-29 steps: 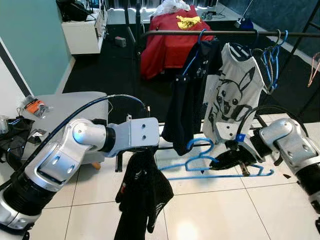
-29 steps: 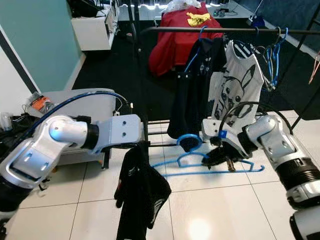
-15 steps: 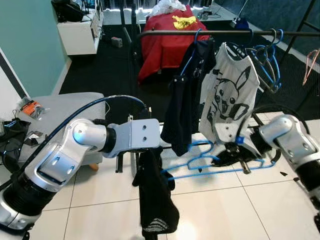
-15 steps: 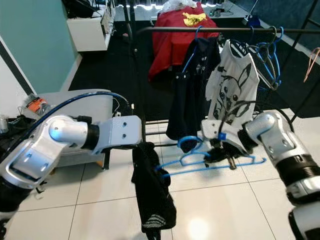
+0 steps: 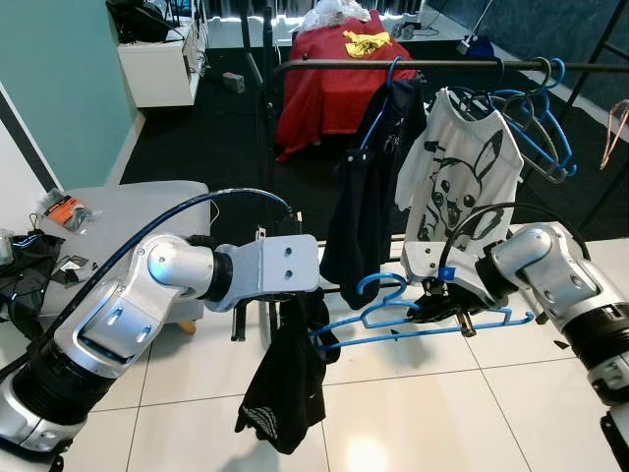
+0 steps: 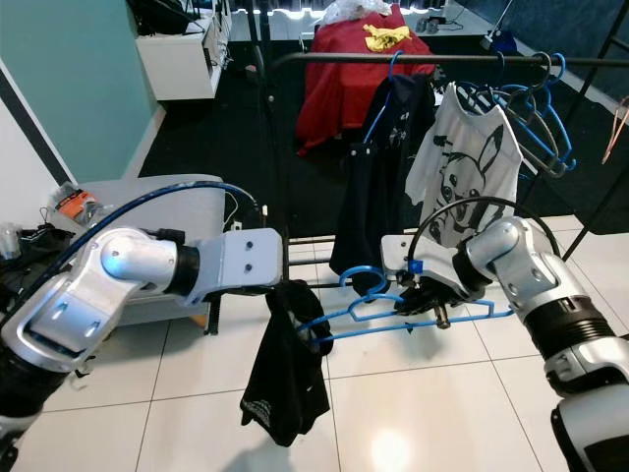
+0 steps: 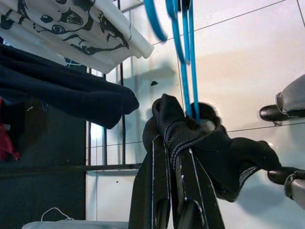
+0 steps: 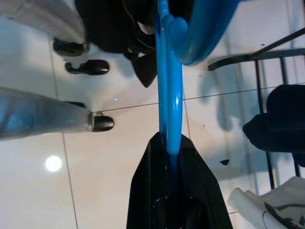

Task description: Hang hanger

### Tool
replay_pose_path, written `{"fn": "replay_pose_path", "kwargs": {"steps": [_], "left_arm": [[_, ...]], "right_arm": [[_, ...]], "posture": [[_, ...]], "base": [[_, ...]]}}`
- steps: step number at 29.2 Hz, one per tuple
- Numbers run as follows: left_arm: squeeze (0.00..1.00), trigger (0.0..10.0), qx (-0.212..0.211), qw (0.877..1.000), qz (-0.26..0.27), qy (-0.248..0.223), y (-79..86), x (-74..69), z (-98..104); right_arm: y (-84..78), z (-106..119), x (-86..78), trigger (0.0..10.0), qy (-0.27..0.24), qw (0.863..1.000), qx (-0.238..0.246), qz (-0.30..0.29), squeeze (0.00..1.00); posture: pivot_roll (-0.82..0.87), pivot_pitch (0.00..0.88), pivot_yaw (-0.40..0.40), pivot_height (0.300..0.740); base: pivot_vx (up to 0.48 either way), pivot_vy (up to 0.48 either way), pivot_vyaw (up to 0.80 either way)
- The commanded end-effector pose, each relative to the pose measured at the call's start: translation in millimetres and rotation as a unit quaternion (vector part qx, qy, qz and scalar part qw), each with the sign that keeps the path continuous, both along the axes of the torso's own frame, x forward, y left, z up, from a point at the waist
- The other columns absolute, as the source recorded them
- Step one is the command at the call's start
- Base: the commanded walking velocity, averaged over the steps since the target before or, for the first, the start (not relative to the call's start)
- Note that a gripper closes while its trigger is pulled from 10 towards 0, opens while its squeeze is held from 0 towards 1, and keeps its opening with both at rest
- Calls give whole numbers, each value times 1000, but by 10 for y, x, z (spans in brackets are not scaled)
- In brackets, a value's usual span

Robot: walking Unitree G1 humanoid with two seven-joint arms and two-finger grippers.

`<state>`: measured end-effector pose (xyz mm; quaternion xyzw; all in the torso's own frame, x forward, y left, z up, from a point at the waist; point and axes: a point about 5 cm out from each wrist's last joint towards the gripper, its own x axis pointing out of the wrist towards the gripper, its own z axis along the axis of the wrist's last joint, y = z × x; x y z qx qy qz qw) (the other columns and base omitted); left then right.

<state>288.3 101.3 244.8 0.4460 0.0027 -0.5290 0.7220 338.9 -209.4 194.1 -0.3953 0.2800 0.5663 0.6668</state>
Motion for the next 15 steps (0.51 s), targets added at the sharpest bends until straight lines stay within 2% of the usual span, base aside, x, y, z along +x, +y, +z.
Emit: {"fn": "replay_pose_path", "kwargs": {"steps": [1,8,15], "left_arm": [[0,10000,-4,1000,-13,-6,-89,-33,47],[0,10000,0,1000,-9,-5,-108,-18,33],[0,10000,1,1000,-12,-6,-125,-19,32]], "right_arm": [[112,3,56,10000,-12,1000,4,-6,0],[326,40,93,10000,-33,999,31,12,0],[439,123,108,10000,-48,997,48,29,0]], "posture": [[-5,60,-18,740],[-4,62,-23,740],[-5,63,-24,740]], "base": [[0,0,0],[0,0,0],[0,0,0]]}}
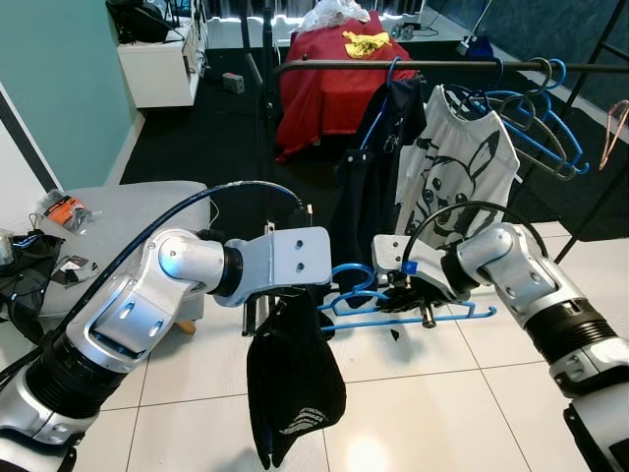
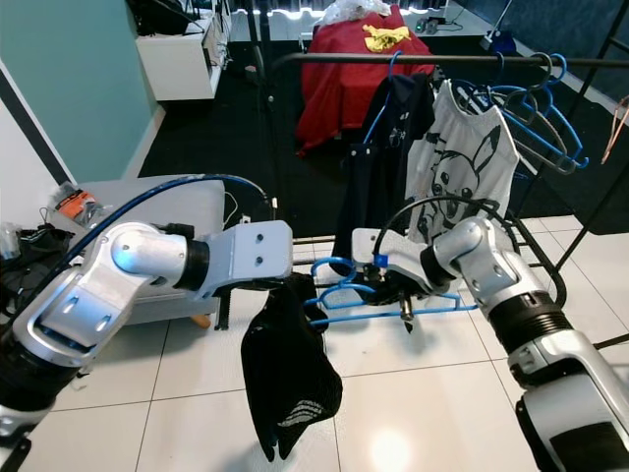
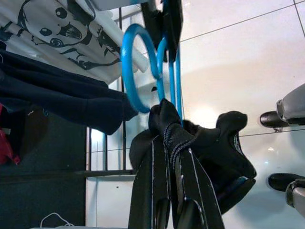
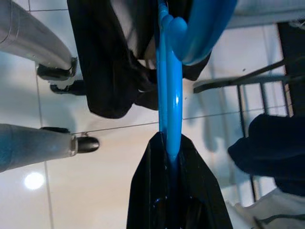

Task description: Hang hanger

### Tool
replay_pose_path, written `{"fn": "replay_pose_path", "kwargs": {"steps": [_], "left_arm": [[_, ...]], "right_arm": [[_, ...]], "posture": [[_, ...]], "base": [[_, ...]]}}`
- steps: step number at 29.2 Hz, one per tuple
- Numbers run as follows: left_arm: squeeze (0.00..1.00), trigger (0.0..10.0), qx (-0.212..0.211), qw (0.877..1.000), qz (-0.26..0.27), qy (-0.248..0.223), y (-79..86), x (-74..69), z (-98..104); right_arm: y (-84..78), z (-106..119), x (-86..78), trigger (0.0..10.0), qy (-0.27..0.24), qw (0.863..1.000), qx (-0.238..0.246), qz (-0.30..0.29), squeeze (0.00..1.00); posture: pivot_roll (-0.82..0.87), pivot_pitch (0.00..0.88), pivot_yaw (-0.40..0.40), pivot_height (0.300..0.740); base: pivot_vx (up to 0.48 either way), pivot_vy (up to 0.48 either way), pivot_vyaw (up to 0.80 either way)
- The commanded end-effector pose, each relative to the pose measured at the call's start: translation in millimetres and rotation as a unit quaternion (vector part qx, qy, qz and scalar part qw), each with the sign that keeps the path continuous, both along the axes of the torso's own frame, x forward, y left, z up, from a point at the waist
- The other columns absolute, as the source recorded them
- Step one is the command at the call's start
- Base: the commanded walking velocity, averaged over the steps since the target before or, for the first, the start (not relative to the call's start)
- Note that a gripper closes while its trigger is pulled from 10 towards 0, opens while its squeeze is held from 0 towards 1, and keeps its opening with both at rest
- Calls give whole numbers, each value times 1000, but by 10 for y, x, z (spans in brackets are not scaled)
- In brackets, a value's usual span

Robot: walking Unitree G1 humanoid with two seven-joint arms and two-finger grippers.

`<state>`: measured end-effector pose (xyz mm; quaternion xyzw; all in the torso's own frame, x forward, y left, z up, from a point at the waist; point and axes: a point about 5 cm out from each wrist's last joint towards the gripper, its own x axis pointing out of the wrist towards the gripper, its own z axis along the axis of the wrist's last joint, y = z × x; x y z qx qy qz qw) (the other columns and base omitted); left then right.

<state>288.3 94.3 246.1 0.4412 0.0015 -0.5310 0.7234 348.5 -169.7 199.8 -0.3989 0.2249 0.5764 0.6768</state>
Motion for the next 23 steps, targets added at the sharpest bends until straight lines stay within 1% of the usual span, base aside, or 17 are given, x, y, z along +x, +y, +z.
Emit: {"fn": "replay_pose_path", "kwargs": {"steps": [1,7,12,18,22,23], "left_arm": [[0,10000,3,1000,-13,-10,-69,-22,24],[0,10000,-8,1000,-19,-13,-123,-29,58],[0,10000,-24,999,-27,-8,-169,-53,99],[0,10000,-39,999,-32,-2,-204,-74,134],[0,10000,-64,997,-32,10,-226,-82,174],[0,10000,-64,997,-32,10,-226,-82,174]], "right_arm": [[86,81,5,10000,-13,1000,15,12,0],[205,14,13,10000,-16,1000,17,18,0],[311,-9,48,10000,-25,999,32,14,0],[365,-15,86,10000,-39,998,38,6,0],[444,-19,117,10000,-51,997,55,-2,0],[444,-19,117,10000,-51,997,55,-2,0]], "posture": [[-6,65,-25,740],[-5,68,-27,740],[-2,70,-26,740],[-1,71,-26,740],[0,71,-27,740],[0,71,-27,740]], "base": [[0,0,0],[0,0,0],[0,0,0],[0,0,0],[0,0,0],[0,0,0]]}}
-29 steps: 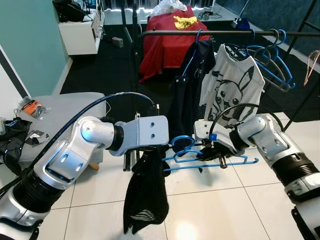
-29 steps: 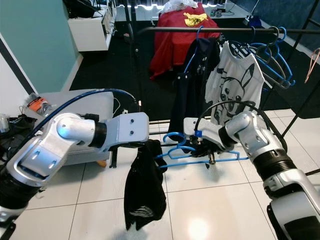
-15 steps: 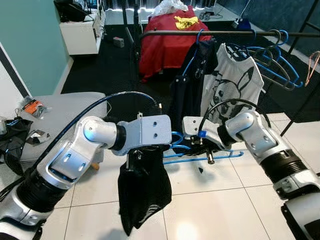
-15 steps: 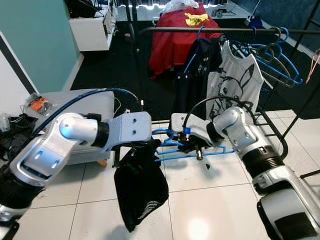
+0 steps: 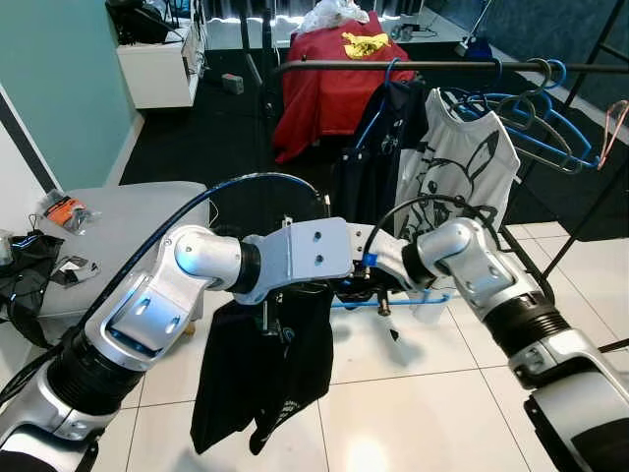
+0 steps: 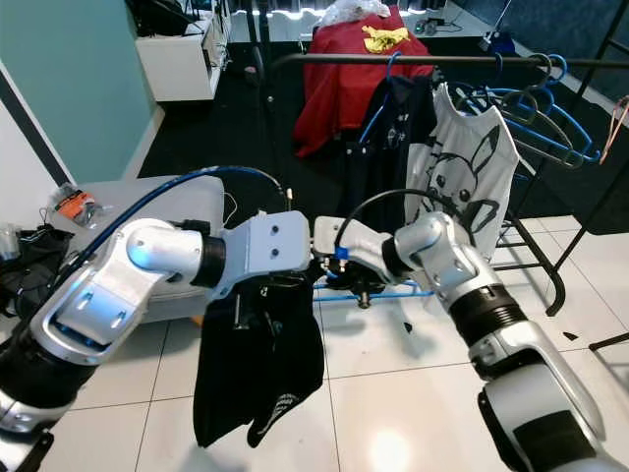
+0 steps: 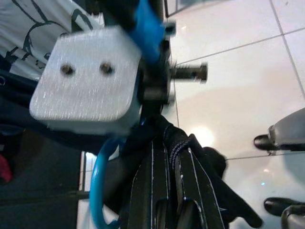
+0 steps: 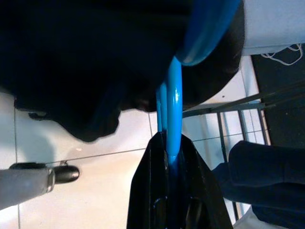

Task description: Hang hanger

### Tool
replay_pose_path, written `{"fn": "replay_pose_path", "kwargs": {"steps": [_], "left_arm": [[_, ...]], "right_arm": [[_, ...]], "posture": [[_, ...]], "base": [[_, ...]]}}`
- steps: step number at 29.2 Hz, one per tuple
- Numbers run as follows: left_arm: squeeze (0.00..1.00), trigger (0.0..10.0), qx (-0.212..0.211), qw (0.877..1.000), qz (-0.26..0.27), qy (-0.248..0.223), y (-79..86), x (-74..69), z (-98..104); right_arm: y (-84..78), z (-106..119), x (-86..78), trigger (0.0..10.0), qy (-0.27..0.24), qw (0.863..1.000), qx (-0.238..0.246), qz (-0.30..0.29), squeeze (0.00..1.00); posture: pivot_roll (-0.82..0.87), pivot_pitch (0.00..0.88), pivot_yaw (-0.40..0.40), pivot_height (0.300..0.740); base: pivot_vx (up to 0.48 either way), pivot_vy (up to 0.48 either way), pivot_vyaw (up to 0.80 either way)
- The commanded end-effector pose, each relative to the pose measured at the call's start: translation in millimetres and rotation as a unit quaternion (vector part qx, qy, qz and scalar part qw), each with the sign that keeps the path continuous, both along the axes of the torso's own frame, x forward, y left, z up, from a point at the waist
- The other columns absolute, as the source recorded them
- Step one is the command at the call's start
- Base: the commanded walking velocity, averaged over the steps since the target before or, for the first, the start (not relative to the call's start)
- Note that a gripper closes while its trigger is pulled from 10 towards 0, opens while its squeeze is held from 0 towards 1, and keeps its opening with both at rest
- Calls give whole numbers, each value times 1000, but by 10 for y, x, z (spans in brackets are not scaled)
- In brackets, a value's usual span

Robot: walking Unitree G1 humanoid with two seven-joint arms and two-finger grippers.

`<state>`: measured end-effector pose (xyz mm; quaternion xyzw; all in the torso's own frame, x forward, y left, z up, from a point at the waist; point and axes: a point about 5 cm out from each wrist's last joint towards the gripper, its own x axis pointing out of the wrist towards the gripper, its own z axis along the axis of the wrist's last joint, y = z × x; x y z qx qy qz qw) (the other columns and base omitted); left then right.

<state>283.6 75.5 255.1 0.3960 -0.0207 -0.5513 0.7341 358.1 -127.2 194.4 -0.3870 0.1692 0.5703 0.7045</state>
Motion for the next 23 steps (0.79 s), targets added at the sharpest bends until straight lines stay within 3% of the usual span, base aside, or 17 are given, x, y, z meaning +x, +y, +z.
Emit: {"fn": "replay_pose_path", "kwargs": {"steps": [1,8,13,15,18,20,21,23], "left_arm": [[0,10000,-21,1000,-12,-5,-43,-38,102],[0,10000,-83,996,0,9,-70,-34,307],[0,10000,-78,997,21,2,-15,9,292],[0,10000,-70,996,57,-11,71,84,272],[0,10000,-69,995,69,-13,100,106,269],[0,10000,-71,994,80,-14,129,122,270],[0,10000,-73,993,93,-13,157,138,263],[0,10000,-73,993,93,-13,157,138,263]], "right_arm": [[29,30,23,10000,-13,1000,7,-2,0],[28,-93,28,10000,-5,1000,15,-23,0],[9,-127,30,10000,5,998,35,-44,0],[-12,-184,9,10000,32,993,77,-79,0],[-23,-216,-5,10000,42,990,97,-96,0],[-44,-279,-28,10000,56,983,125,-124,0],[-85,-369,-49,10000,63,972,153,-165,0],[-85,-369,-49,10000,63,972,153,-165,0]], "posture": [[0,71,-27,740],[0,71,-31,740],[-1,72,-31,740],[-5,73,-35,740],[-8,74,-40,740],[-11,74,-43,740],[-10,70,-39,740],[-10,70,-39,740]], "base": [[0,0,0],[0,0,0],[0,0,0],[0,0,0],[0,0,0],[0,0,0],[0,0,0],[0,0,0]]}}
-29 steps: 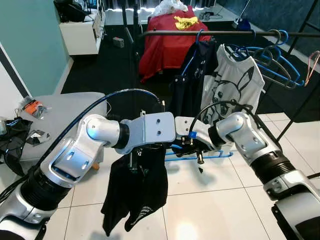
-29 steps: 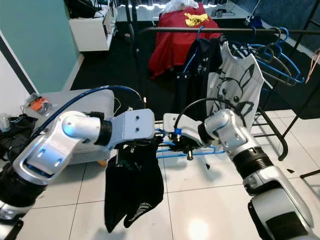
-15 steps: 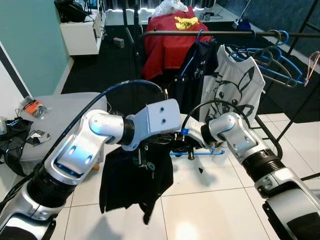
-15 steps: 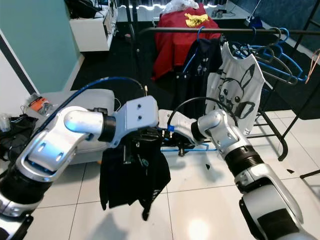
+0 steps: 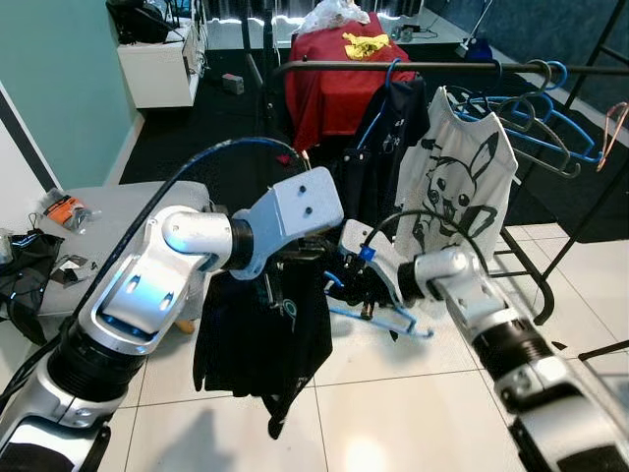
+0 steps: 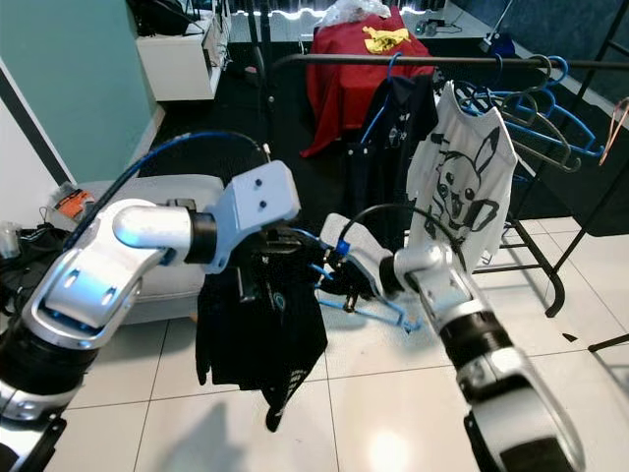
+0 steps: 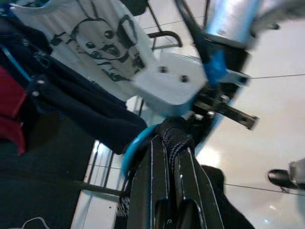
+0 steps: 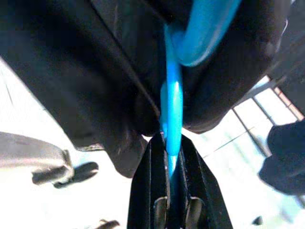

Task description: Hang hanger

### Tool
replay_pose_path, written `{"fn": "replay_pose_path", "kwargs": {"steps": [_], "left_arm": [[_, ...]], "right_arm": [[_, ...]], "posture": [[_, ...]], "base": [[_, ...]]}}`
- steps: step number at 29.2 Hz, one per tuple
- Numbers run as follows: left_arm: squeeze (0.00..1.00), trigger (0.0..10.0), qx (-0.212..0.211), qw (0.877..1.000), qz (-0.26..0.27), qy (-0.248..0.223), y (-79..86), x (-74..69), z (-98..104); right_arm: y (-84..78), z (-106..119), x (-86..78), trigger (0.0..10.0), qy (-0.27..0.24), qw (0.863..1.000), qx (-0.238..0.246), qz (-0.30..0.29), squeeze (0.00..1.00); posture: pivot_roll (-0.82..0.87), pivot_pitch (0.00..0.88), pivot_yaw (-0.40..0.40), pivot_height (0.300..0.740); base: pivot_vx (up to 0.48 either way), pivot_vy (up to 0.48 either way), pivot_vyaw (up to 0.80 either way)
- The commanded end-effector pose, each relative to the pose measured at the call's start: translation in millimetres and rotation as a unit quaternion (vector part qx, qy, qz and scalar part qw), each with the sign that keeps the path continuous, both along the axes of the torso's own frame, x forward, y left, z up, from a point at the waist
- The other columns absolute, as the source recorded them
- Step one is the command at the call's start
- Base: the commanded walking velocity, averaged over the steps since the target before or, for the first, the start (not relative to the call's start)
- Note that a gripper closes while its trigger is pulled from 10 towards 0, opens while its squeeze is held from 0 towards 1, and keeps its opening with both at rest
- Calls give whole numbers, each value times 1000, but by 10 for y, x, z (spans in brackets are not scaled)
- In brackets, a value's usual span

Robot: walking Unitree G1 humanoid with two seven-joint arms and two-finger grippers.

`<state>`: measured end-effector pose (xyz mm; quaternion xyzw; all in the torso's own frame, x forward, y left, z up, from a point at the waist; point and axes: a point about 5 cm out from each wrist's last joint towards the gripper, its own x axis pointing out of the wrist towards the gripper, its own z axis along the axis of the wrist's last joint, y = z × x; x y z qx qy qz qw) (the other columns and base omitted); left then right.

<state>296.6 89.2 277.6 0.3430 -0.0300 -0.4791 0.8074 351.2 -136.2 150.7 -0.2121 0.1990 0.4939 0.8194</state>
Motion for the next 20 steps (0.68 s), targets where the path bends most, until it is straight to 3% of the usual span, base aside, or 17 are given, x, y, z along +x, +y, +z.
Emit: {"fn": "replay_pose_path", "kwargs": {"steps": [1,2,7,8,9,11,12,13,14,16,17,19,20], "left_arm": [[0,10000,2,1000,22,-11,56,36,21],[0,10000,0,999,44,-17,94,86,2],[0,10000,-7,994,100,-43,165,228,-15],[0,10000,-13,991,122,-58,188,289,5],[0,10000,-13,991,122,-58,188,289,5],[0,10000,-13,989,132,-68,203,318,11],[0,10000,-13,989,132,-68,203,318,11],[0,10000,-13,988,134,-70,201,328,5],[0,10000,-10,988,136,-72,196,343,-7],[0,10000,-8,988,137,-74,186,355,-16],[0,10000,-8,988,137,-74,186,355,-16],[0,10000,-6,987,138,-77,174,359,-19],[0,10000,-6,987,138,-77,174,359,-19]], "right_arm": [[-26,-40,-30,10000,7,998,45,-47,0],[-36,-136,-109,10000,27,993,83,-80,0],[-28,-270,-347,10000,84,979,146,-118,0],[-83,-334,-403,10000,106,963,173,-176,0],[-83,-334,-403,10000,106,963,173,-176,0],[-176,-385,-386,10000,98,944,194,-247,0],[-176,-385,-386,10000,98,944,194,-247,0],[-267,-406,-352,10000,86,927,209,-299,0],[-423,-434,-297,10000,69,891,238,-380,0],[-535,-435,-267,10000,56,857,267,-438,0],[-535,-435,-267,10000,56,857,267,-438,0],[-606,-427,-254,10000,51,829,290,-475,0],[-606,-427,-254,10000,51,829,290,-475,0]], "posture": [[-9,68,-37,740],[-10,65,-31,740],[-14,62,-20,740],[-18,62,-20,740],[-18,62,-20,740],[-20,62,-18,740],[-20,62,-18,740],[-21,61,-15,740],[-22,60,-11,740],[-20,60,-11,740],[-20,60,-11,740],[-19,60,-11,740],[-19,60,-11,740]], "base": [[0,0,0],[0,0,0],[0,0,0],[0,0,0],[0,0,0],[0,0,0],[0,0,0],[0,0,0],[0,0,0],[0,0,0],[0,0,0],[0,0,0],[0,0,0]]}}
